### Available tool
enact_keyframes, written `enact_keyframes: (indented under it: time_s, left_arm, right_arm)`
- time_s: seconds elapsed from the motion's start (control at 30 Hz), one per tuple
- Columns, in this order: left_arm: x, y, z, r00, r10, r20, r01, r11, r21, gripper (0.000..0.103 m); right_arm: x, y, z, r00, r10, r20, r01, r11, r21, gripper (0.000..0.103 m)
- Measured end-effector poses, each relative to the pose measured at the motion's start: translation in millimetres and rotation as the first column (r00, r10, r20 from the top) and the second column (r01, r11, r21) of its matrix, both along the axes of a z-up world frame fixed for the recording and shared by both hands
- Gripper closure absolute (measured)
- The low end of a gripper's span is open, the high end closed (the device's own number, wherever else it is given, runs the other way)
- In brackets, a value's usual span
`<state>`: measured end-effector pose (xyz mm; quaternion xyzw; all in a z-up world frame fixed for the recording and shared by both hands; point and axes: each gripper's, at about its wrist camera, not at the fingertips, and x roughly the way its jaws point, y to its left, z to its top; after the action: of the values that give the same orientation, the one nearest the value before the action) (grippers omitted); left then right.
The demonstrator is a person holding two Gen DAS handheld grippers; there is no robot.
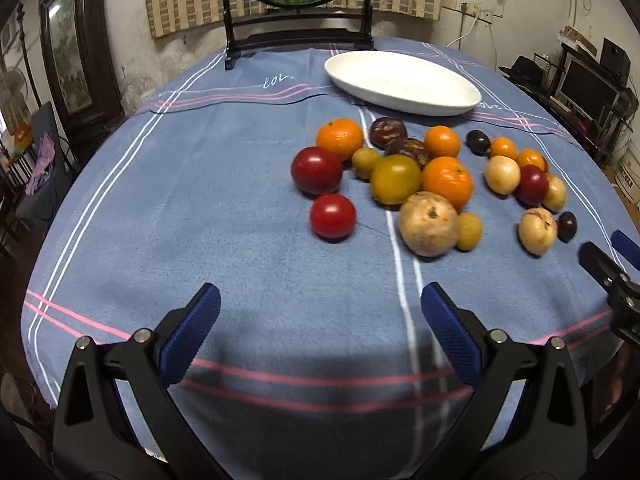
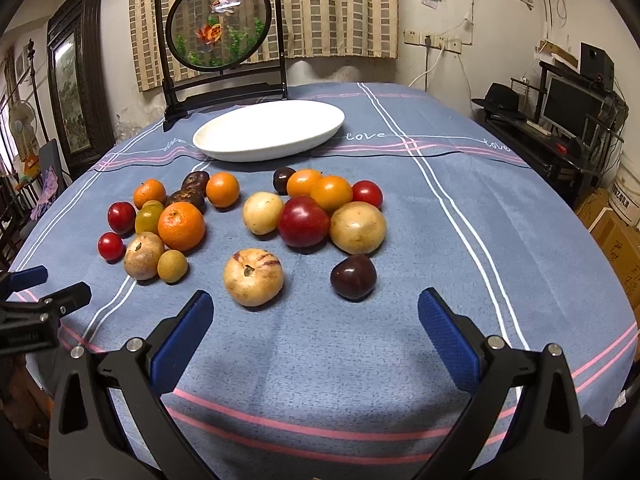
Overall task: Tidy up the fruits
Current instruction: 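Grasp the red cherry tomato with the left gripper while the right grasps the dark plum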
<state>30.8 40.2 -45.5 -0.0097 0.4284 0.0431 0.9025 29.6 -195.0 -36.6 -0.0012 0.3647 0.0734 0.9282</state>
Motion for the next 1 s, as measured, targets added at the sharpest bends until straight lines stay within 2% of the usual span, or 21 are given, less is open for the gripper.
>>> enact_keyframes:
  time_s: [0.07, 0.17, 0.27, 0.33, 0.4, 0.47, 0.53, 0.57, 0.6, 0.8, 0.93, 1.0]
  left_arm:
    - [9, 2, -4, 1.0, 0.006, -0.012, -0.006, 1.0, 0.02, 0.002]
    - [25, 9, -9, 0.998, 0.014, -0.056, -0.014, 1.0, -0.008, 0.002]
    - [37, 10, -12, 0.998, 0.01, -0.059, -0.01, 1.0, -0.005, 0.002]
    - [45, 7, -14, 0.998, -0.007, -0.064, 0.007, 1.0, -0.01, 0.014]
    - [53, 6, -18, 0.996, -0.025, -0.082, 0.022, 0.999, -0.036, 0.036]
    - [59, 6, -21, 0.997, -0.021, -0.08, 0.019, 0.999, -0.029, 0.038]
    - [63, 3, -21, 0.997, -0.032, -0.065, 0.031, 0.999, -0.018, 0.046]
    - [64, 2, -20, 0.998, -0.037, -0.058, 0.036, 0.999, -0.018, 0.063]
    - [65, 2, -18, 0.998, -0.049, -0.041, 0.048, 0.999, -0.025, 0.072]
    - [69, -1, -16, 0.998, -0.056, -0.001, 0.056, 0.998, -0.024, 0.073]
    - [71, 2, -17, 0.999, -0.044, -0.007, 0.044, 0.998, -0.048, 0.073]
    - [67, 2, -17, 1.0, -0.029, 0.004, 0.03, 0.999, -0.031, 0.073]
  right_arm:
    - [2, -1, 1, 1.0, 0.013, -0.001, -0.013, 1.0, 0.003, 0.001]
    - [5, -3, 1, 1.0, 0.025, -0.005, -0.024, 1.0, 0.016, 0.001]
    - [10, -6, -2, 0.999, 0.02, -0.025, -0.019, 0.999, 0.027, 0.001]
    - [13, -8, -3, 0.998, 0.027, -0.057, -0.024, 0.999, 0.047, 0.001]
    - [14, -9, -2, 0.997, 0.039, -0.067, -0.034, 0.997, 0.063, 0.001]
    - [15, -10, 0, 0.997, 0.044, -0.057, -0.041, 0.998, 0.053, 0.001]
    - [18, -11, 0, 0.997, 0.048, -0.059, -0.045, 0.998, 0.04, 0.001]
    - [21, -13, -1, 0.996, 0.051, -0.069, -0.049, 0.998, 0.037, 0.001]
    - [23, -13, -3, 0.995, 0.058, -0.085, -0.055, 0.998, 0.033, 0.001]
    - [31, -13, -10, 0.986, 0.094, -0.138, -0.099, 0.995, -0.031, 0.001]
    - [38, -17, -16, 0.986, 0.061, -0.153, -0.077, 0.992, -0.102, 0.001]
    - [39, -19, -16, 0.987, 0.053, -0.15, -0.074, 0.988, -0.139, 0.001]
